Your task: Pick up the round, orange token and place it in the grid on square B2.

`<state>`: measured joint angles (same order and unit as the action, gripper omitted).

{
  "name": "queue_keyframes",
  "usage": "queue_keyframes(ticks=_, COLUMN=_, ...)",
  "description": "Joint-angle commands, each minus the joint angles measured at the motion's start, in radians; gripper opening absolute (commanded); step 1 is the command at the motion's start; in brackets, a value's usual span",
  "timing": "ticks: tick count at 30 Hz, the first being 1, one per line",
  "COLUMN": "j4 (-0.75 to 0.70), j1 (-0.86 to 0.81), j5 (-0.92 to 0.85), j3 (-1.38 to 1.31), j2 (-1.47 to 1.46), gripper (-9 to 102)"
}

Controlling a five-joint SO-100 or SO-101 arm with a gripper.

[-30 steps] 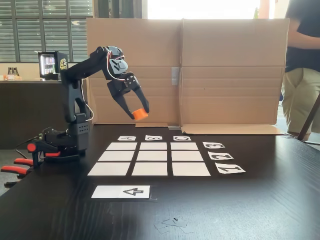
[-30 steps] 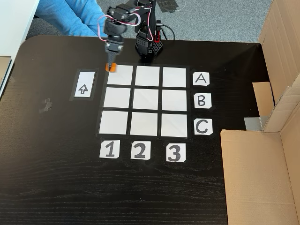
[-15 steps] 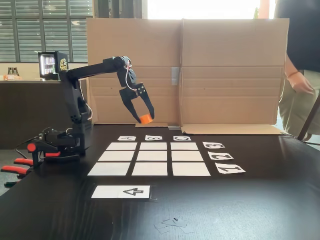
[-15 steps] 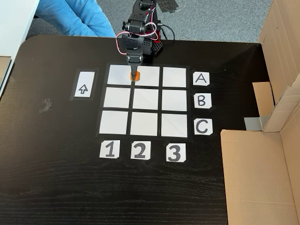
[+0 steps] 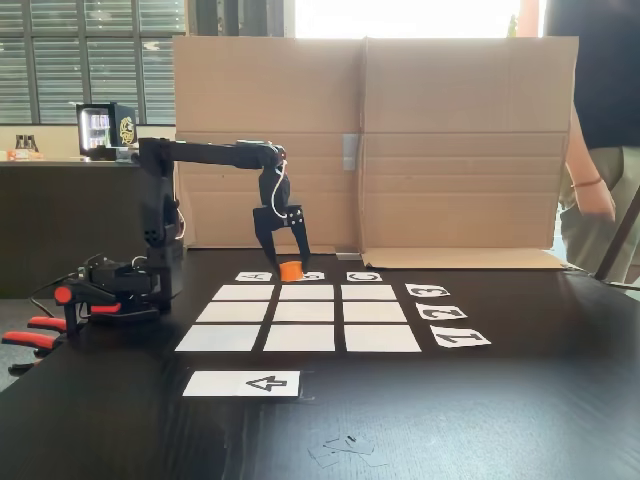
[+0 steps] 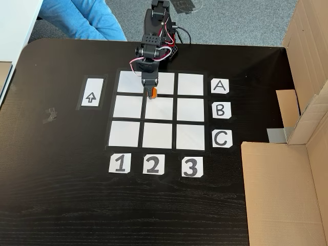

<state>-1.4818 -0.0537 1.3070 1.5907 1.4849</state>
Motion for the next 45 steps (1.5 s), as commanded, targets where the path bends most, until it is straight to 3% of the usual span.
queue_keyframes(ticks=1, j4=0.025, j1=0.015, j5=0.023, j3=-0.021, j2=-0.029, gripper=-1)
queue_keyframes(ticks=37, j4=0.172, j1=0.091, j5=0.091, j3=-0.063, j2=-0.230, gripper=0)
queue_keyframes(ticks=45, j4=0.173, j1=0.092, j5=0.112, j3=-0.043, j2=-0.229, gripper=17)
